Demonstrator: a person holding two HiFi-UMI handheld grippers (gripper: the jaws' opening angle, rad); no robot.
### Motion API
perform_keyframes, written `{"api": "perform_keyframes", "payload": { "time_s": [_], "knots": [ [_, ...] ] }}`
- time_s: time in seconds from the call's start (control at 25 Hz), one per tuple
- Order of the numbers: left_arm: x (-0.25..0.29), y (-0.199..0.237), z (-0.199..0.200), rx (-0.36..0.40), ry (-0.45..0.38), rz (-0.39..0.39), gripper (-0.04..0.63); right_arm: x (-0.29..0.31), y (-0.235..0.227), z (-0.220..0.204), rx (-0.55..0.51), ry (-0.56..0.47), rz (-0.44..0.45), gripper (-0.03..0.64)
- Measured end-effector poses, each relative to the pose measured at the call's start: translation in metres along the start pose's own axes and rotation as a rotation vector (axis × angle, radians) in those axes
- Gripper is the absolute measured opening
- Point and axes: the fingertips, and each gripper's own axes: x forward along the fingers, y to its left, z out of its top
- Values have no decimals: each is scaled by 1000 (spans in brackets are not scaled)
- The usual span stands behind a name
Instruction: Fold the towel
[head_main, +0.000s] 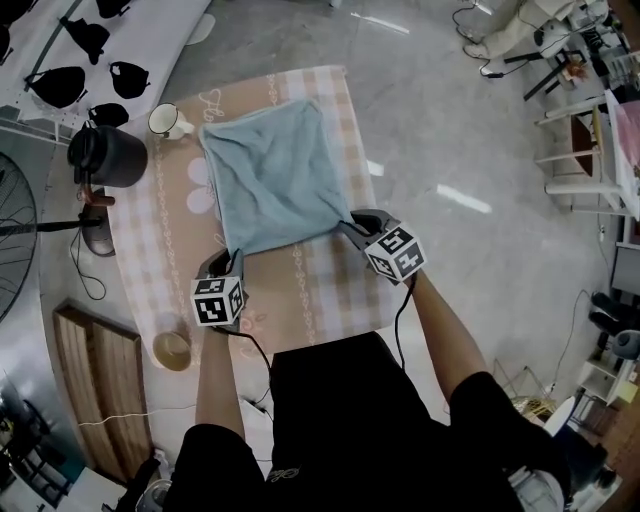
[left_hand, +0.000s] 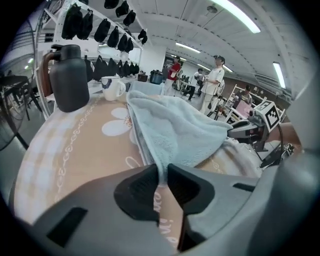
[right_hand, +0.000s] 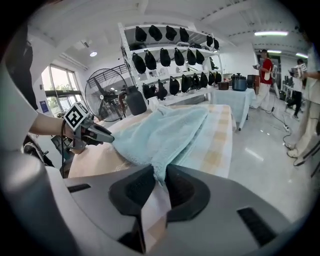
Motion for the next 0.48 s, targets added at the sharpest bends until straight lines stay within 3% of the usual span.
{"api": "perform_keyframes", "payload": {
  "time_s": [0.2,0.48],
  "knots": [
    [-21,-4,-3,-42,-50,27,60,-19,6,-3,27,-37,-18,64],
    [-55,-19,-37,-118,-77,51,60,-46,43,-25,-22,-28,36,64]
  ]
}}
